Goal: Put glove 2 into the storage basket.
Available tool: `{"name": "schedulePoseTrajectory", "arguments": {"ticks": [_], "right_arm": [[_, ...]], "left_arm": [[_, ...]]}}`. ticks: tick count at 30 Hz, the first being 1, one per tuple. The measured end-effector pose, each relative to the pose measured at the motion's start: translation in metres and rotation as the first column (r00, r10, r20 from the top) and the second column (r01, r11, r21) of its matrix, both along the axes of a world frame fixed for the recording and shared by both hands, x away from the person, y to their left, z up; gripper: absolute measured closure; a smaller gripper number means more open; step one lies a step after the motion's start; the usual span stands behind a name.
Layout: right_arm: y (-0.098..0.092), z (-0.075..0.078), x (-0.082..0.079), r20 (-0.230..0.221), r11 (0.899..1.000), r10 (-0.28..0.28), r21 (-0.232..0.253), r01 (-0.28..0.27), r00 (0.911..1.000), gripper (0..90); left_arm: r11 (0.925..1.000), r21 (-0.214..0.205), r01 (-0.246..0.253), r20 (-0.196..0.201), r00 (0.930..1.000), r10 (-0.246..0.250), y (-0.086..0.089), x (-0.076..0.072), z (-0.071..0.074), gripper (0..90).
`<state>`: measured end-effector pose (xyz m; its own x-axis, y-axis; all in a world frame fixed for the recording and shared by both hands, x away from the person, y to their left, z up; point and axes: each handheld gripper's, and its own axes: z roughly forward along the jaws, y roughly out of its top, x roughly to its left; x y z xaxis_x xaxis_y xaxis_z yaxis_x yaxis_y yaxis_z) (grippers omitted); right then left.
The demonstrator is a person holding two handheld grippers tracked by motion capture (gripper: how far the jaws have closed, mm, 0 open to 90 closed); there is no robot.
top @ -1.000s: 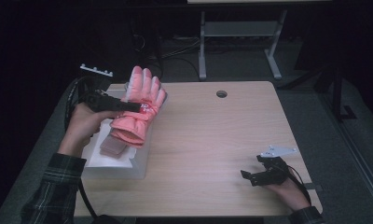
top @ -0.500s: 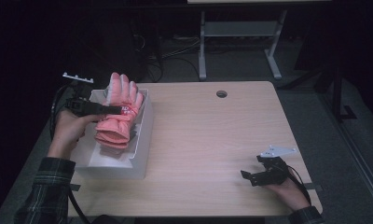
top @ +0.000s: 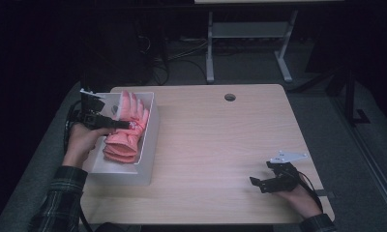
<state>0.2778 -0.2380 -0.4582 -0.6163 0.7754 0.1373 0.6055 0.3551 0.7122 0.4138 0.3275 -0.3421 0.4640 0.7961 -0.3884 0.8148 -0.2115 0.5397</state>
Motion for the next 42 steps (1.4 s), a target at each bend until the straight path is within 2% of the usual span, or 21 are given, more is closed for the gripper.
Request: {"name": "schedulePoseTrajectory", "arguments": {"ticks": [9, 11, 13, 24, 27, 30, 33, 38, 42], "right_arm": [[0.0, -0.001, 0.0, -0.003, 1.0, -0.001, -0.005, 0.001, 1.0, 7.5], [-0.001, -0.001, 0.0, 0.0, 1.0, -0.001, -0.005, 0.001, 1.0, 7.5], [-0.001, -0.001, 0.0, -0.001, 1.0, -0.001, -0.003, 0.001, 1.0, 7.5], [0.001, -0.001, 0.0, -0.007, 1.0, -0.001, -0.007, 0.001, 1.0, 7.5], [0.001, -0.001, 0.001, -0.004, 1.0, 0.003, -0.008, -0.003, 1.0, 7.5], [0.0, -0.001, 0.0, -0.008, 1.0, -0.001, -0.008, 0.001, 1.0, 7.5], [0.0, -0.001, 0.001, -0.009, 1.0, -0.002, -0.006, 0.002, 1.0, 7.5], [0.0, -0.001, 0.001, -0.011, 1.0, -0.003, -0.002, 0.003, 0.9999, 7.5], [0.0, -0.001, 0.001, -0.011, 1.0, -0.001, -0.006, 0.001, 0.9999, 7.5]], "left_arm": [[0.9995, 0.027, 0.017, -0.055, 0.9984, -0.015, -0.008, 0.007, -0.034, 60.4], [0.9997, 0.022, 0.012, -0.062, 0.998, -0.01, -0.008, 0.008, -0.039, 60.1], [0.9999, 0.012, 0.006, -0.066, 0.9978, -0.005, -0.008, 0.009, -0.043, 59.8], [0.9997, 0.017, 0.017, -0.102, 0.9947, -0.015, -0.012, 0.012, -0.061, 55.4], [0.9998, 0.013, 0.018, -0.098, 0.9951, -0.017, -0.01, 0.013, -0.062, 49.9], [0.9999, 0.006, 0.014, -0.093, 0.9956, -0.013, -0.01, 0.013, -0.062, 39.9], [0.9997, 0.013, 0.021, -0.094, 0.9954, -0.019, -0.009, 0.014, -0.059, 33.6], [0.9993, 0.037, 0.004, -0.06, 0.9982, -0.002, -0.005, 0.012, -0.051, 22.9], [0.9997, 0.022, -0.012, -0.017, 0.9998, 0.013, 0.0, 0.009, -0.039, 19.8]]}}
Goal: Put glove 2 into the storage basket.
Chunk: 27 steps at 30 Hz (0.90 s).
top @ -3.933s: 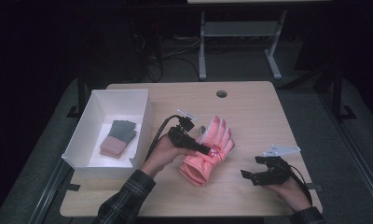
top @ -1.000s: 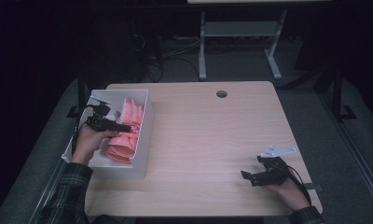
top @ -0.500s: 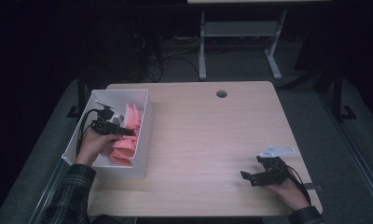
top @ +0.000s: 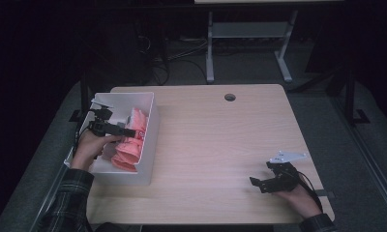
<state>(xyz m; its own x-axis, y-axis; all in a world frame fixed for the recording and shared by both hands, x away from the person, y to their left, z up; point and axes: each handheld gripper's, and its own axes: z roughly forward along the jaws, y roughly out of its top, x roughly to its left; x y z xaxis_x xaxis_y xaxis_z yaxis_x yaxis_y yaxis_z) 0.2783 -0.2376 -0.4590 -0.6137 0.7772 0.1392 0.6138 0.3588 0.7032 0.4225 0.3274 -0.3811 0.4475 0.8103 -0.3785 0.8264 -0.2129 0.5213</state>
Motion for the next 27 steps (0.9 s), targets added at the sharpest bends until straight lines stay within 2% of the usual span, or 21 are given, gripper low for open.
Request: {"name": "schedulePoseTrajectory", "arguments": {"ticks": [5, 7, 9, 11, 12, 13, 18, 21, 27], "right_arm": [[0.0, 0.0, 0.0, 0.003, 1.0, 0.002, -0.003, -0.002, 1.0, 7.5], [0.0, 0.0, 0.0, 0.004, 1.0, 0.002, -0.002, -0.002, 1.0, 7.5], [0.0, 0.0, 0.001, 0.002, 1.0, 0.002, 0.001, -0.002, 1.0, 7.5], [0.0, 0.0, 0.001, -0.001, 1.0, 0.001, 0.001, -0.001, 1.0, 7.5], [0.0, 0.0, 0.001, -0.001, 1.0, 0.002, 0.002, -0.002, 1.0, 7.5], [0.0, 0.0, 0.001, 0.001, 1.0, 0.002, 0.004, -0.002, 1.0, 7.5], [0.0, -0.001, 0.001, 0.004, 1.0, 0.006, 0.005, -0.006, 1.0, 7.5], [0.0, 0.0, 0.001, 0.007, 1.0, 0.008, 0.001, -0.008, 0.9999, 7.5], [0.0, 0.001, 0.001, 0.007, 1.0, 0.008, 0.002, -0.008, 0.9999, 7.5]], "left_arm": [[0.9999, -0.015, -0.007, 0.066, 0.9978, 0.008, 0.003, -0.004, 0.023, 19.3], [0.9999, -0.014, -0.002, 0.076, 0.9971, 0.003, 0.003, -0.005, 0.028, 19.3], [0.9997, -0.023, 0.01, 0.118, 0.993, -0.008, 0.001, -0.007, 0.044, 19.3], [0.9994, -0.026, 0.022, 0.143, 0.9896, -0.018, -0.001, -0.009, 0.052, 18.9], [0.9994, -0.026, 0.022, 0.143, 0.9896, -0.018, -0.001, -0.009, 0.052, 18.6], [0.9985, -0.031, 0.045, 0.166, 0.9854, -0.04, -0.006, -0.011, 0.062, 18.3], [0.9951, -0.024, 0.096, 0.215, 0.9726, -0.089, -0.025, -0.016, 0.077, 16.5], [0.9913, -0.022, 0.129, 0.239, 0.9636, -0.121, -0.04, -0.018, 0.082, 15.7], [0.9837, -0.013, 0.179, 0.253, 0.9524, -0.17, -0.067, -0.023, 0.085, 15.3]]}}
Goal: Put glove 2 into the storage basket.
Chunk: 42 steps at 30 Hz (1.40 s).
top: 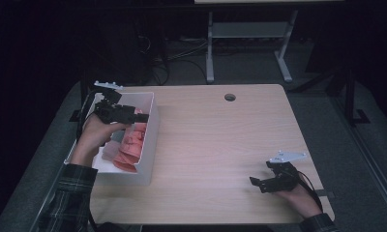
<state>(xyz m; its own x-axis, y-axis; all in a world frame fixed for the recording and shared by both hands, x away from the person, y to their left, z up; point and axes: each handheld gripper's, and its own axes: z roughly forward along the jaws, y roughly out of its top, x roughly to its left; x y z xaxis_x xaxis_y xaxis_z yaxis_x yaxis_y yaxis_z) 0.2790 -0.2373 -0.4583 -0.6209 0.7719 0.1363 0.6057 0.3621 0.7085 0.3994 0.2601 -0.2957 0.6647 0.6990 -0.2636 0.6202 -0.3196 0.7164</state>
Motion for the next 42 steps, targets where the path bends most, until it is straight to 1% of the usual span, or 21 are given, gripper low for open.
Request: {"name": "schedulePoseTrajectory", "arguments": {"ticks": [4, 8, 11, 13, 15, 17, 18, 21, 22, 24, 25, 29, 30, 33, 35, 37, 41, 42], "right_arm": [[0.001, 0.001, -0.001, 0.003, 1.0, 0.001, -0.004, -0.001, 1.0, 7.5], [0.001, 0.001, 0.0, 0.007, 1.0, 0.004, -0.007, -0.004, 1.0, 7.5], [0.002, 0.001, -0.001, 0.004, 1.0, 0.001, -0.007, -0.001, 1.0, 7.5], [0.001, 0.001, -0.001, 0.008, 1.0, 0.004, -0.008, -0.004, 1.0, 7.5], [0.001, 0.001, -0.001, 0.008, 1.0, 0.005, -0.009, -0.005, 1.0, 7.5], [0.001, 0.001, -0.001, 0.009, 1.0, 0.005, -0.008, -0.005, 0.9999, 7.5], [0.001, 0.001, -0.001, 0.01, 1.0, 0.006, -0.009, -0.006, 0.9999, 7.5], [0.001, 0.001, -0.001, 0.011, 1.0, 0.005, -0.008, -0.005, 0.9999, 7.5], [0.001, 0.001, -0.001, 0.012, 1.0, 0.007, -0.009, -0.007, 0.9999, 7.5], [0.001, 0.001, -0.001, 0.013, 1.0, 0.006, -0.009, -0.006, 0.9999, 7.5], [0.001, 0.001, -0.001, 0.013, 1.0, 0.006, -0.009, -0.006, 0.9999, 7.5], [0.001, 0.001, -0.001, 0.013, 1.0, 0.006, -0.007, -0.006, 0.9999, 7.5], [0.001, 0.001, -0.001, 0.012, 1.0, 0.005, -0.008, -0.005, 0.9999, 7.5], [0.001, 0.001, -0.001, 0.014, 1.0, 0.006, -0.008, -0.006, 0.9999, 7.5], [0.001, 0.0, -0.001, 0.015, 1.0, 0.006, -0.011, -0.006, 0.9999, 7.5], [0.001, 0.0, -0.001, 0.017, 1.0, 0.005, -0.012, -0.005, 0.9999, 7.5], [0.001, 0.0, -0.001, 0.018, 1.0, 0.005, -0.012, -0.005, 0.9998, 7.5], [0.001, 0.0, -0.001, 0.019, 1.0, 0.005, -0.014, -0.004, 0.9998, 7.5]], "left_arm": [[0.9997, 0.0, 0.026, 0.014, 0.9996, -0.026, -0.019, -0.005, 0.002, 15.3], [0.998, 0.002, 0.063, 0.023, 0.9978, -0.063, -0.041, -0.01, 0.0, 15.3], [0.9958, 0.021, 0.089, 0.03, 0.9955, -0.09, -0.058, -0.014, -0.001, 15.3], [0.9952, 0.017, 0.097, 0.037, 0.9946, -0.097, -0.07, -0.018, -0.001, 15.4], [0.9929, 0.013, 0.118, 0.042, 0.992, -0.119, -0.081, -0.023, -0.002, 15.4], [0.9916, 0.014, 0.128, 0.044, 0.9907, -0.129, -0.09, -0.026, -0.005, 15.4], [0.9894, 0.027, 0.143, 0.047, 0.9885, -0.144, -0.096, -0.028, -0.006, 15.4], [0.9874, 0.035, 0.154, 0.049, 0.9865, -0.156, -0.108, -0.032, -0.01, 15.4], [0.9854, 0.046, 0.164, 0.053, 0.9846, -0.166, -0.113, -0.033, -0.012, 15.4], [0.9835, 0.056, 0.172, 0.054, 0.9831, -0.175, -0.119, -0.035, -0.015, 15.4], [0.9832, 0.052, 0.175, 0.055, 0.9825, -0.178, -0.122, -0.036, -0.016, 15.4], [0.9808, 0.061, 0.185, 0.061, 0.9801, -0.189, -0.132, -0.038, -0.024, 15.4], [0.9798, 0.061, 0.19, 0.053, 0.9796, -0.194, -0.135, -0.039, -0.027, 15.4], [0.977, 0.063, 0.204, 0.052, 0.977, -0.207, -0.14, -0.041, -0.035, 15.4], [0.976, 0.069, 0.207, 0.059, 0.9758, -0.211, -0.145, -0.043, -0.041, 15.4], [0.9729, 0.07, 0.22, 0.054, 0.9731, -0.224, -0.148, -0.044, -0.046, 15.4], [0.9642, 0.079, 0.253, 0.042, 0.9655, -0.257, -0.156, -0.048, -0.059, 15.3], [0.9642, 0.079, 0.253, 0.042, 0.9655, -0.257, -0.156, -0.048, -0.059, 15.4]]}}
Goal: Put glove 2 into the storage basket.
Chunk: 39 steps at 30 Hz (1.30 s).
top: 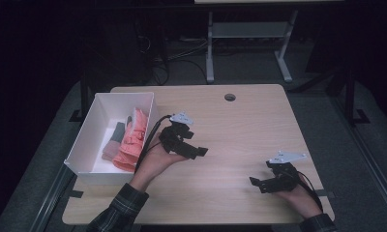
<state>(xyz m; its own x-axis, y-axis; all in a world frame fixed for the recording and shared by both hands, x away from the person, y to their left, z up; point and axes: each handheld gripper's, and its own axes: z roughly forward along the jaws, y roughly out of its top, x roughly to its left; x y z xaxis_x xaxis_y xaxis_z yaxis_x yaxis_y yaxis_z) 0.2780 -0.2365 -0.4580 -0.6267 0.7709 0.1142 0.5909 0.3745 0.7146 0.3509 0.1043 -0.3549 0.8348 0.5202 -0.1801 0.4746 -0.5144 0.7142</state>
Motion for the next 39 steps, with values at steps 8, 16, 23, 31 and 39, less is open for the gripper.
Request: {"name": "schedulePoseTrajectory", "arguments": {"ticks": [8, 16, 23, 31, 39], "right_arm": [[0.001, 0.0, -0.001, -0.001, 1.0, -0.001, -0.007, 0.001, 1.0, 7.5], [0.002, 0.0, -0.001, 0.001, 1.0, -0.002, -0.006, 0.002, 1.0, 7.5], [0.002, -0.001, -0.001, 0.004, 1.0, 0.0, -0.013, 0.001, 1.0, 7.5], [0.003, -0.001, -0.001, 0.004, 1.0, 0.007, -0.022, -0.007, 1.0, 7.5], [0.005, -0.001, -0.001, 0.006, 1.0, 0.014, -0.024, -0.014, 0.9999, 7.5]], "left_arm": [[0.999, 0.003, 0.045, -0.003, 0.999, -0.045, -0.009, -0.008, -0.024, 15.3], [0.9955, 0.026, 0.091, -0.027, 0.9956, -0.09, -0.017, -0.014, -0.043, 15.4], [0.9911, 0.06, 0.119, -0.045, 0.9922, -0.116, -0.022, -0.018, -0.06, 15.4], [0.9861, 0.084, 0.143, -0.065, 0.9883, -0.138, -0.024, -0.025, -0.08, 15.3], [0.9736, 0.156, 0.166, -0.066, 0.9853, -0.158, -0.024, -0.026, -0.092, 15.3]]}}
